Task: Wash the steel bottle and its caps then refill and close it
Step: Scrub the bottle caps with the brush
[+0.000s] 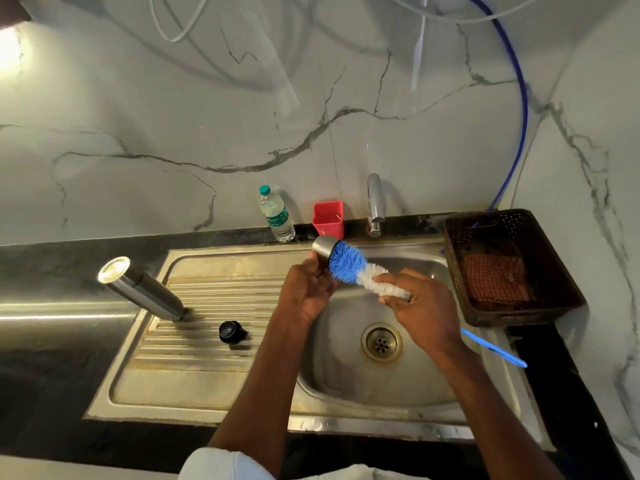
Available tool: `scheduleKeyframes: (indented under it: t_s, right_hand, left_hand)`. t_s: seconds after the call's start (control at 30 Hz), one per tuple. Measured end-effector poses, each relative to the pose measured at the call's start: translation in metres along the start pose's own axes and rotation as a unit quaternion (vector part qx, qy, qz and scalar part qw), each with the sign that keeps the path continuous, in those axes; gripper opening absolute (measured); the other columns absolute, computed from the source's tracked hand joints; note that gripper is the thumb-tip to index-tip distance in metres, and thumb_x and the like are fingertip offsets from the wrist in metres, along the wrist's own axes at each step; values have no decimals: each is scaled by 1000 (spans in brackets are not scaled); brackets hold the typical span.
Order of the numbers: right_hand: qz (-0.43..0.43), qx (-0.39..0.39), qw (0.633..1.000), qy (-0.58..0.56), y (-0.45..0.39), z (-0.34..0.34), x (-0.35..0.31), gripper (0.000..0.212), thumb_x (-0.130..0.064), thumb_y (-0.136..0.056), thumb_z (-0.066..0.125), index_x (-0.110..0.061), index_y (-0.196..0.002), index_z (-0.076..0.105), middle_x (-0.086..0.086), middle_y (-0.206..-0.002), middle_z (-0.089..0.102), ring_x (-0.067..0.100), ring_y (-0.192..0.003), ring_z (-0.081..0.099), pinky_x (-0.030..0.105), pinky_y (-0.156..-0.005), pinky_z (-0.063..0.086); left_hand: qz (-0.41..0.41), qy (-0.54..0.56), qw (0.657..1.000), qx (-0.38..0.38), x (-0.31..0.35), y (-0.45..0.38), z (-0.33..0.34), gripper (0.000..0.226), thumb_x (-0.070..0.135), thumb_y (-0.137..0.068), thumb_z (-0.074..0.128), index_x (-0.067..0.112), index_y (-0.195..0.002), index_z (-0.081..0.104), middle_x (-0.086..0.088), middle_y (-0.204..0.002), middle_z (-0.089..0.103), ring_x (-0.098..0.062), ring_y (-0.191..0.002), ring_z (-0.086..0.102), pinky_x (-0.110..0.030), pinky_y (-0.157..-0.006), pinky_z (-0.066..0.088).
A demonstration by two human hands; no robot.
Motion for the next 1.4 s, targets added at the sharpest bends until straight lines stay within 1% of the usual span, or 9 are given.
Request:
scheduleKeyframes:
  t_s: [0.13,0.27,0.43,0.6,0.83,0.93,1.03,1.23,1.4]
  right_hand:
    - [-18,-9,1000,-4,5,3,-3,42,-24,-75,89,-44,-108,74,-21,-99,68,2,-81,66,34,-70,56]
    - [-5,-9,1000,-24,12,6,0,44,-24,-72,91,-44,-108,74,-18,-94,69,4,-81,67,38,-71,57]
    - [-2,-12,1000,-26,12,1,-7,44,-24,-72,90,-45,-108,75,-17,-95,70,4,-80,67,37,-73,57]
    - [73,-14,991,-109,15,3,-5,42,-18,-69,92,-44,-99,78,-23,-92,74,-1,-85,70,31,-81,59]
    - [2,-18,1000,-6,6,-5,-14,44,-24,-70,92,-44,-106,77,-22,-93,71,-4,-84,66,22,-74,55]
    - [114,-67,979,-152,0,-3,-12,33,-17,-78,87,-30,-107,77,-12,-88,75,-3,-61,64,13,-55,49]
    - [254,-147,906,-305,4,12,-6,22,-13,-89,76,-19,-110,73,6,-82,78,6,-39,45,19,-36,31]
    - [15,-17,997,72,2,4,-27,43,-32,-80,85,-41,-120,73,-18,-109,74,4,-94,67,28,-81,54]
    - [297,-157,887,-317,3,29,-5,23,-16,-88,77,-24,-110,73,9,-90,79,6,-42,39,20,-41,27]
  left_hand:
    - [0,-6,1000,8,1,11,9,43,51,-92,75,9,-91,64,-16,-101,72,-32,-103,70,-47,-106,54]
    - [21,16,1000,-4,-1,9,-1,12,17,-101,65,5,-98,65,-13,-89,76,-27,-81,77,-36,-61,63]
    - [22,62,997,-35,-3,20,4,36,39,-99,70,5,-111,65,-22,-118,72,-39,-111,72,-56,-100,57]
    - [41,51,997,-51,3,16,4,9,16,-104,63,7,-100,65,-10,-93,78,-27,-86,78,-39,-63,64]
    - [26,31,998,-53,5,17,13,27,31,-98,72,5,-97,65,-21,-109,76,-37,-107,74,-55,-100,57]
    - [44,37,996,-66,9,9,10,17,19,-97,69,5,-106,68,-12,-97,79,-26,-91,78,-40,-82,63]
    - [56,76,988,-122,16,6,7,25,17,-93,66,6,-115,70,-13,-109,77,-27,-102,75,-43,-101,57]
    - [36,-12,999,-21,23,3,3,51,51,-90,78,3,-99,63,-16,-89,74,-29,-99,68,-43,-98,55]
    - [23,78,992,-94,22,-2,7,16,21,-92,73,6,-95,73,-10,-91,76,-26,-96,71,-44,-108,49]
Point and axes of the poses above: each hand's wrist, its own y-axis away from the middle knuckle, its own z-axis out of the palm, x = y × z, the point moved 7 cm from there along -y, towards the middle knuckle
